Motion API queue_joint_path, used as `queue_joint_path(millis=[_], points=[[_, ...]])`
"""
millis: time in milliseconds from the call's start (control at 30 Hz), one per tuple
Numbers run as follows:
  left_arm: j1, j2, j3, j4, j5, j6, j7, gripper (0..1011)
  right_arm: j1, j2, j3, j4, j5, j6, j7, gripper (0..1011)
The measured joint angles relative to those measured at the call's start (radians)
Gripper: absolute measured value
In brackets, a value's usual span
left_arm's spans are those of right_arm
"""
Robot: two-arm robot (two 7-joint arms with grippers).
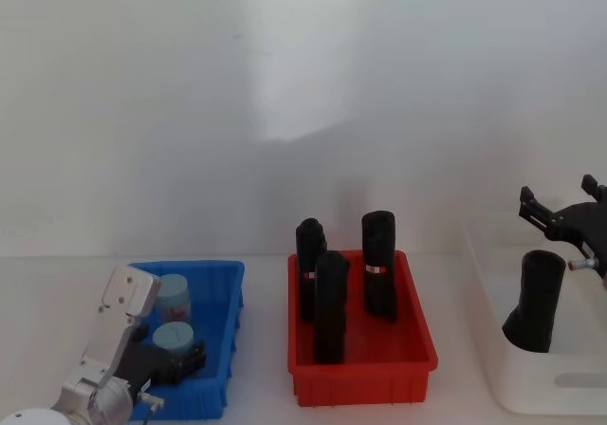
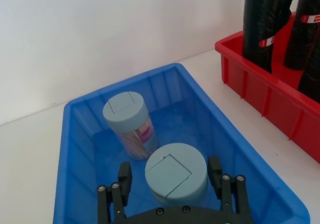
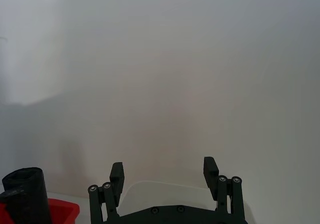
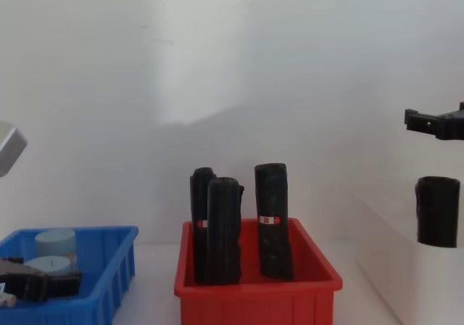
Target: Pick the cotton swabs from the blue box and place them into the white box.
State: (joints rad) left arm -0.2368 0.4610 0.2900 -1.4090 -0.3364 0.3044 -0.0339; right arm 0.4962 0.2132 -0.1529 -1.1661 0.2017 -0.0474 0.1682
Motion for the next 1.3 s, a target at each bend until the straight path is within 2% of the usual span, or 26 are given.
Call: queue_joint_path(millis=[200, 233, 267, 367, 400, 1100, 1300], points=[[-0.001, -0.002, 0.000, 0.003, 0.001, -0.001, 0.003, 865, 0.000, 0.000, 0.000, 0.000, 0.000, 0.000, 0.000, 1002], [-0.001, -0.002, 0.000, 0.004, 0.001, -0.002, 0.003, 811, 0.000, 0.000, 0.000, 0.000, 0.000, 0.000, 0.000, 1001], [-0.001, -0.002, 0.000, 0.004, 0.001, -0.002, 0.003, 811, 0.000, 0.000, 0.000, 0.000, 0.000, 0.000, 0.000, 1002], [-0.002, -0.003, 0.000, 0.005, 0.002, -0.002, 0.004, 702, 0.000, 0.000, 0.000, 0.000, 0.000, 0.000, 0.000, 1001], [-0.002, -0.003, -0.001, 0.006, 0.002, -0.002, 0.005, 693, 0.000, 0.000, 0.000, 0.000, 0.000, 0.000, 0.000, 1001], [-0.002, -0.005, -0.001, 0.008, 0.003, -0.004, 0.007, 689, 0.000, 0.000, 0.000, 0.000, 0.000, 0.000, 0.000, 1002], [0.005, -0.002, -0.005, -0.014, -0.007, -0.022, 0.007, 689, 0.000, 0.000, 0.000, 0.000, 0.000, 0.000, 0.000, 1001]])
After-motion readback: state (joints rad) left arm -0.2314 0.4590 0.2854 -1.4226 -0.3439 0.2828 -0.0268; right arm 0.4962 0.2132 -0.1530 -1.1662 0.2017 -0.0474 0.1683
